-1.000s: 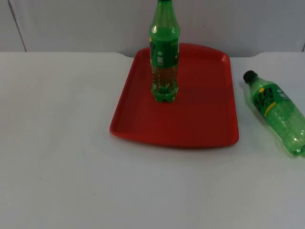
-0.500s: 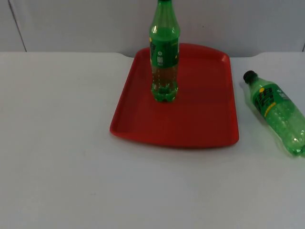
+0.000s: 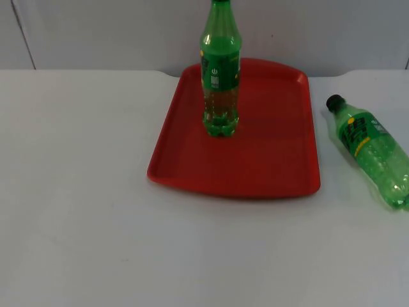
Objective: Place the bottle upright on the tray.
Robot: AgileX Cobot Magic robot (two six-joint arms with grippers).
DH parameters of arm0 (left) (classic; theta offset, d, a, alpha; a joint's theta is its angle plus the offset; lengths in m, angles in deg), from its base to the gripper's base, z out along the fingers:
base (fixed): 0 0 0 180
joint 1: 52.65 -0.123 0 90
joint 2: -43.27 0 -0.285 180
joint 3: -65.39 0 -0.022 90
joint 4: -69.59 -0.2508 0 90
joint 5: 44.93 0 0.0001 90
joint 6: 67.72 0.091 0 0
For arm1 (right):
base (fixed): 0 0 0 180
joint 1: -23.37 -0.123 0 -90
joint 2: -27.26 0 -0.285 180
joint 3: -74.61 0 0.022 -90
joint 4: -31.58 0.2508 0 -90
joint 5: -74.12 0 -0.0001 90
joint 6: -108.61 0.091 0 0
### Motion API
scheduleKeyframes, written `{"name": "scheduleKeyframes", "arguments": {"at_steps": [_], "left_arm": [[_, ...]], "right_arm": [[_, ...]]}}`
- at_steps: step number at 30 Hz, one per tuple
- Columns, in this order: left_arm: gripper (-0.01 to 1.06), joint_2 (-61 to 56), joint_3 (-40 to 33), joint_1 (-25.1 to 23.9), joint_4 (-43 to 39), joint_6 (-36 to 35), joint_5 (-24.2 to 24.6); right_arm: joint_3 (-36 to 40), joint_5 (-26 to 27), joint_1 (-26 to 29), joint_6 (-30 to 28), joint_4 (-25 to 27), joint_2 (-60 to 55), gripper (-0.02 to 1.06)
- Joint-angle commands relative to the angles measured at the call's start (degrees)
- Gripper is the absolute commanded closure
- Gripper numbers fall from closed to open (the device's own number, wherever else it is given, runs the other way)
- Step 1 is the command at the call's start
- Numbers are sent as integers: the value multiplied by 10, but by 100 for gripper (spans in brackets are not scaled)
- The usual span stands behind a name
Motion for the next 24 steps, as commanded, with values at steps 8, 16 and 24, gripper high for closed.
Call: {"name": "scheduleKeyframes", "arguments": {"at_steps": [8, 16, 24], "left_arm": [[0, -90, -51, 1, 16, 2, 12], [0, -165, -52, 1, 21, 2, 70], [0, -218, -52, 1, 24, 2, 111]], "right_arm": [[1, 0, 2, -5, 0, 2, -1], [1, 0, 2, -5, 0, 2, -1], [1, 0, 2, -5, 0, 2, -1]]}}
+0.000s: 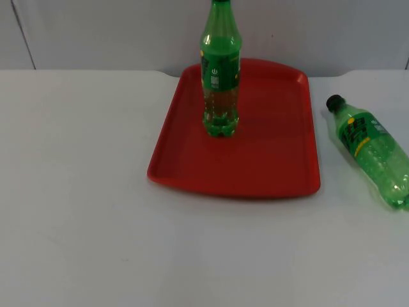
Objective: Place the bottle upright on the tray.
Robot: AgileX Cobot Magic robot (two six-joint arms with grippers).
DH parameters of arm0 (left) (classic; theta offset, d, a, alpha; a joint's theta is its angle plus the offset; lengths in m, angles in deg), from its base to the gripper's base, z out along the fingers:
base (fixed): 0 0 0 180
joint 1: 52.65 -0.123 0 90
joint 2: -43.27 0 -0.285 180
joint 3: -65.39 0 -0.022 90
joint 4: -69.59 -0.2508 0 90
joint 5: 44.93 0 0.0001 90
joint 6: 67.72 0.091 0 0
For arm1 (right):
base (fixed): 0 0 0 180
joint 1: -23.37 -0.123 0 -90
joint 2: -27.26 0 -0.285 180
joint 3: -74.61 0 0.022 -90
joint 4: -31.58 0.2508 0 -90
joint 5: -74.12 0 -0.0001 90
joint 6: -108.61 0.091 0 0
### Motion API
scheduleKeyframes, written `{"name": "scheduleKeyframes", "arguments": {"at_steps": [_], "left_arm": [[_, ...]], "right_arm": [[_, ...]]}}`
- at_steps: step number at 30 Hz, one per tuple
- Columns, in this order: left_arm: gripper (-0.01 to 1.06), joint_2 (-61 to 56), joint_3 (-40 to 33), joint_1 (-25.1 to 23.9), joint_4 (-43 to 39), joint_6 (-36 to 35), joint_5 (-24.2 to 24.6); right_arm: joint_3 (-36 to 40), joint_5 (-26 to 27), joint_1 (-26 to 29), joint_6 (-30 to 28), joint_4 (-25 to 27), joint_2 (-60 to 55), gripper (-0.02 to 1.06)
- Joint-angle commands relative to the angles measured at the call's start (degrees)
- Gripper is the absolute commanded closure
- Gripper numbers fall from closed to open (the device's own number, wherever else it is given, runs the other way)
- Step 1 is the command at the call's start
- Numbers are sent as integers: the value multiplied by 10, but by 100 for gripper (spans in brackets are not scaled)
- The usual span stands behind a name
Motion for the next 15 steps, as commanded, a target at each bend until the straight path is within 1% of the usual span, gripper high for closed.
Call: {"name": "scheduleKeyframes", "arguments": {"at_steps": [1, 4, 7, 15], "left_arm": [[0, -12, -3, 1, 6, 1, 16], [0, -35, -4, 1, 3, 1, 43], [0, -51, -10, 1, 3, 1, 47], [0, -119, -79, 1, 2, 1, 51]], "right_arm": [[1, 0, 2, -5, 0, 2, -1], [1, 0, 2, -5, 0, 2, -1], [1, 0, 2, -5, 0, 2, -1], [1, 0, 2, -5, 0, 2, -1]]}}
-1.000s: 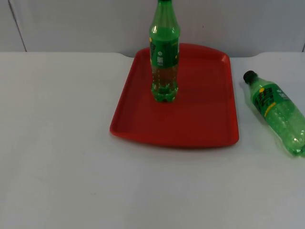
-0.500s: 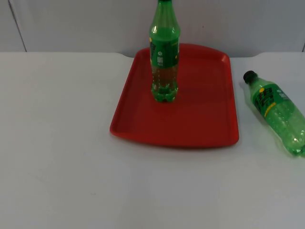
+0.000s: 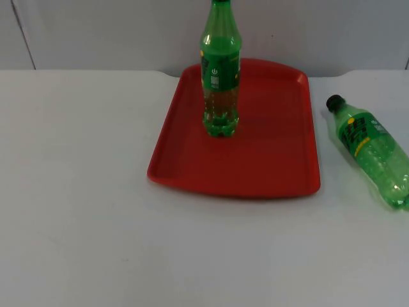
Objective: Place the bottle upright on the tray.
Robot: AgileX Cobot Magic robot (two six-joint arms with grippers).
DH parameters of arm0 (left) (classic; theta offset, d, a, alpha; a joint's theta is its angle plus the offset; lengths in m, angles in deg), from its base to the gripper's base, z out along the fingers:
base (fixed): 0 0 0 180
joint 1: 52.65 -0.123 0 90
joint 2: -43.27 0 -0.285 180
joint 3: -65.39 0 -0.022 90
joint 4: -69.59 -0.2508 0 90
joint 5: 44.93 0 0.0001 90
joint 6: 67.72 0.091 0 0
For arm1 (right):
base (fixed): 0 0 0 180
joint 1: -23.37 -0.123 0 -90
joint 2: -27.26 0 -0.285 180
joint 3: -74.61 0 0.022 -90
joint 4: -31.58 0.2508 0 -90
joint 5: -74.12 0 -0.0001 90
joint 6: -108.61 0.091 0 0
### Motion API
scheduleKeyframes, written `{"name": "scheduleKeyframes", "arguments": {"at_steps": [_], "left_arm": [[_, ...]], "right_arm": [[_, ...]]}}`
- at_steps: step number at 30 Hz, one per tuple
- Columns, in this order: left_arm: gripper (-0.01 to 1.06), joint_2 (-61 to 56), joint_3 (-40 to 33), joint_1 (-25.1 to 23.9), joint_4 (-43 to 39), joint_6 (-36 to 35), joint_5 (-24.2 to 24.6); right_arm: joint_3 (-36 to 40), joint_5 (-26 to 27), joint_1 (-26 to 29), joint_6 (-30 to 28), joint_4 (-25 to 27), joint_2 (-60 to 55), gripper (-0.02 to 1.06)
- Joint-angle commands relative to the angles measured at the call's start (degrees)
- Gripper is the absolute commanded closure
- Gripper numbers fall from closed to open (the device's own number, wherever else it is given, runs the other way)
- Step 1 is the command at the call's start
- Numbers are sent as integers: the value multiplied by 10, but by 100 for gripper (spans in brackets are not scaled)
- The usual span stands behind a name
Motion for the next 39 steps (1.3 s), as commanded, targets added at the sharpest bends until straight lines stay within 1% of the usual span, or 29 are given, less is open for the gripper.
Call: {"name": "scheduleKeyframes", "arguments": {"at_steps": [1, 6, 12, 14, 16, 20, 39], "left_arm": [[0, -18, -17, 1, 2, 1, 6], [0, -59, -26, 1, 2, 1, 10], [0, -69, -26, 1, 2, 1, 24], [0, -69, -26, 1, 2, 1, 33], [0, -69, -26, 1, 2, 1, 53], [0, -69, -26, 1, 2, 1, 70], [0, -69, -26, 1, 8, 11, 70]], "right_arm": [[1, 0, 2, -5, 0, 2, -1], [1, 0, 2, -5, 0, 2, -1], [1, 0, 2, -5, 0, 2, -1], [1, 0, 2, -5, 0, 2, -1], [1, 0, 2, -5, 0, 2, -1], [1, 0, 2, -5, 0, 2, -1], [1, 0, 2, -5, 0, 2, -1]]}}
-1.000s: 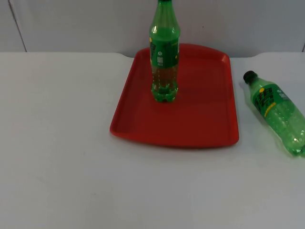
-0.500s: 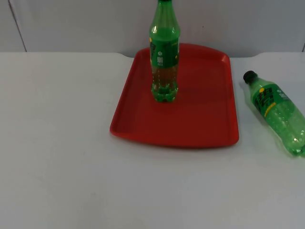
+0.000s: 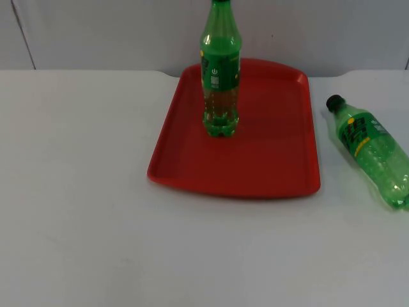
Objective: Place the bottle upright on the tray.
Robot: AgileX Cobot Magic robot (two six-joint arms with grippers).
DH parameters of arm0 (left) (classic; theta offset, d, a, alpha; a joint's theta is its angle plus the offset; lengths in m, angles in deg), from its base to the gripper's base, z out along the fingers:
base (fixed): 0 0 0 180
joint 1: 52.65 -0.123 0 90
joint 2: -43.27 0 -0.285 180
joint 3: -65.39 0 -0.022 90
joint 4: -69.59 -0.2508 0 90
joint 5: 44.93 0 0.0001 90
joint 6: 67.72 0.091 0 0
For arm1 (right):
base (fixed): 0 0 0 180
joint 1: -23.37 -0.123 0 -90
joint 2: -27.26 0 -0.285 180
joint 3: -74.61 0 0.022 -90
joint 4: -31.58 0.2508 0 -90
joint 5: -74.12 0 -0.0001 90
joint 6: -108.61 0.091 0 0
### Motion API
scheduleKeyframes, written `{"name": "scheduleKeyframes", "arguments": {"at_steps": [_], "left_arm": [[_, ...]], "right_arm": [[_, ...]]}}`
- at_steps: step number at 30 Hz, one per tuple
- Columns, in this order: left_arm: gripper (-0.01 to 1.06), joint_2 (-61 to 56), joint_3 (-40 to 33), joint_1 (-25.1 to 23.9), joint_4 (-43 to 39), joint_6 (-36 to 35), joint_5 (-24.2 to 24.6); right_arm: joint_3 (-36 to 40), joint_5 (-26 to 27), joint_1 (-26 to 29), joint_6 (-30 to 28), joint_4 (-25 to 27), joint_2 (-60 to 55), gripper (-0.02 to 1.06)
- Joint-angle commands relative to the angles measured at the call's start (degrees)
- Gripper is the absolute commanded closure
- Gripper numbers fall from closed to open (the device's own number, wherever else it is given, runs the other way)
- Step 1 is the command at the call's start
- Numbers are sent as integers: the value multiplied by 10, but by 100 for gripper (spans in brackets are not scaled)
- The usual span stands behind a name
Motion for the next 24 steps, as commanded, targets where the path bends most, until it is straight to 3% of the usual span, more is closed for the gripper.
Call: {"name": "scheduleKeyframes", "arguments": {"at_steps": [1, 8, 11, 24], "left_arm": [[0, -2, -3, 1, -1, 1, -1], [0, -2, -15, 1, -24, 1, -3], [0, -2, -65, 1, -22, 0, -6], [0, -2, -62, 1, -32, -5, -13]], "right_arm": [[1, 0, 2, -5, 0, 2, -1], [1, 0, 2, -5, 0, 2, -1], [1, 0, 2, -5, 0, 2, -1], [1, 0, 2, -5, 0, 2, -1]]}}
